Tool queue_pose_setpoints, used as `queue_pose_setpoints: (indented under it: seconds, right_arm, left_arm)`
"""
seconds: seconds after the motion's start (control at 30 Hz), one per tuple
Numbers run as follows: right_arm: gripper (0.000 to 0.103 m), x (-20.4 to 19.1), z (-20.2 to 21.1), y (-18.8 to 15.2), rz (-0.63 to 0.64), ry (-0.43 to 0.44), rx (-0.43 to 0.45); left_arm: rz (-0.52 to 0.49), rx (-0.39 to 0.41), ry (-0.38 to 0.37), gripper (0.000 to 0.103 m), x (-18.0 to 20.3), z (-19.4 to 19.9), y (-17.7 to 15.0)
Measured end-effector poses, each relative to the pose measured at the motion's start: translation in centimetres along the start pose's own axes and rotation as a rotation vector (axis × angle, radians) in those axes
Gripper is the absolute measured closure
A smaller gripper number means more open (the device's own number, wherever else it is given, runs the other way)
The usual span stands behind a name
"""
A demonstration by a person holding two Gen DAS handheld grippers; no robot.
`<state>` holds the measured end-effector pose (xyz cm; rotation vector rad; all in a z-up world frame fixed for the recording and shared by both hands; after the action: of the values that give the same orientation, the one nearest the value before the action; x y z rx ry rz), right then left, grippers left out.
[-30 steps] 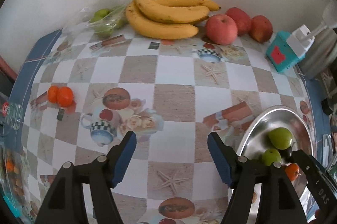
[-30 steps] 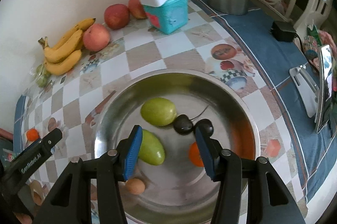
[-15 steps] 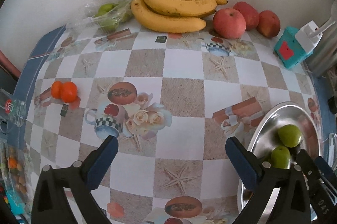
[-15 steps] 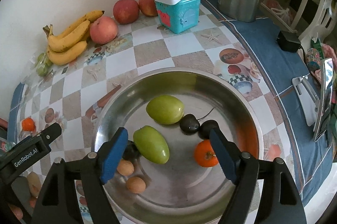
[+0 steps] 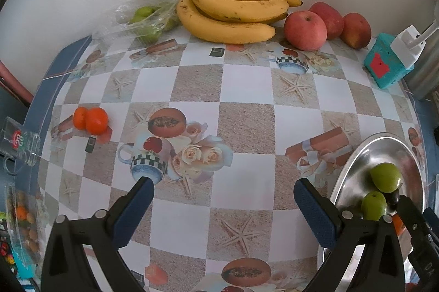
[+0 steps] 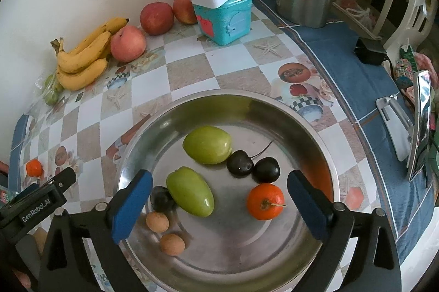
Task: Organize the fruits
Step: 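Move both open tools from the bowl toward the two loose oranges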
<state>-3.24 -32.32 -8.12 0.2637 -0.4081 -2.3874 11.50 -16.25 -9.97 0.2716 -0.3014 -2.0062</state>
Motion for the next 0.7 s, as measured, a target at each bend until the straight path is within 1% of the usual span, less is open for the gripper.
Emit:
queue_pose_setpoints:
  seconds: [0.33,0.47,0.7]
  right_arm:
    - [0.004,-0.3,0.0,-0.1,0.000,0.014,0.005]
    - [0.004,-1.2,-0.2,-0.2,0.017,0.029,-0.003]
    - [0.004,-3.3,0.2,-0.5,0.024,0.086,0.014]
  left_arm:
    - [0.005,0.005,-0.008,0.000,-0.5,0.2,0.1]
    - [0.000,0.019,0.011,0.000,-1.9,0.5,0.4]
    - [0.006,0.035,0.060,0.000,-5.4,0.8,0.8]
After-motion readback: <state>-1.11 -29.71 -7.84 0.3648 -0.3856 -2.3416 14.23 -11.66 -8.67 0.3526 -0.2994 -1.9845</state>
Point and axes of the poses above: each gripper's, at about its wrist camera, not at the fingertips, and z roughly against the way its jaws point, x to its right, y to its top, the point moved 8 cm from there along -z, roughly the way its jaws point, and after that the axes turned 3 degrees about -x, right-handed, at the moved point
